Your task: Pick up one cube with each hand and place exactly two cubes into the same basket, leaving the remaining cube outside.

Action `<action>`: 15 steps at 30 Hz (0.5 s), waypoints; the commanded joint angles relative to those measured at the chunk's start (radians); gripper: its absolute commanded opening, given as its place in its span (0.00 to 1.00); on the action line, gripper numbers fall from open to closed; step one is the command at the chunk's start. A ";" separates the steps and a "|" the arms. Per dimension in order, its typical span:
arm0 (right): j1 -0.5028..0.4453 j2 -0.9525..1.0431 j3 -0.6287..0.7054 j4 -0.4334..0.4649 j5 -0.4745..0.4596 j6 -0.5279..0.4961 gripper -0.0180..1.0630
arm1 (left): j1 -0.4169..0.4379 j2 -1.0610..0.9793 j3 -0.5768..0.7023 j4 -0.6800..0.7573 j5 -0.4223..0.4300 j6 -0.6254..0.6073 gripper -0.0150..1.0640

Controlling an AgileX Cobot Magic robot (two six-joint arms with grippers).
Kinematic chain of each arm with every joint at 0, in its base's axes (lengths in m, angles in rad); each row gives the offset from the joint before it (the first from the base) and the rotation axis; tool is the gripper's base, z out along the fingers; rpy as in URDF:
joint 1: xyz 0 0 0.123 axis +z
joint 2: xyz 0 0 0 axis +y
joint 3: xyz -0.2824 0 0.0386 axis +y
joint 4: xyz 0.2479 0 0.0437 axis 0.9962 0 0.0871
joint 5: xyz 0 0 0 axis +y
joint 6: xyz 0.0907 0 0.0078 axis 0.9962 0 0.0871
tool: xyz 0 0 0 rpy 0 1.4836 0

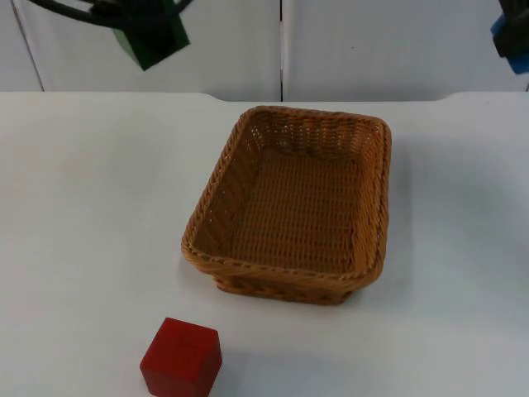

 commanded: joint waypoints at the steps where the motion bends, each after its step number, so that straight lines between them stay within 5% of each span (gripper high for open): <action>1: 0.008 0.024 -0.041 0.006 0.034 -0.001 0.01 | -0.022 0.005 -0.004 -0.020 -0.005 -0.010 0.01; 15: 0.098 0.357 -0.419 0.009 0.191 -0.005 0.01 | -0.084 0.121 0.019 -0.084 -0.080 -0.018 0.01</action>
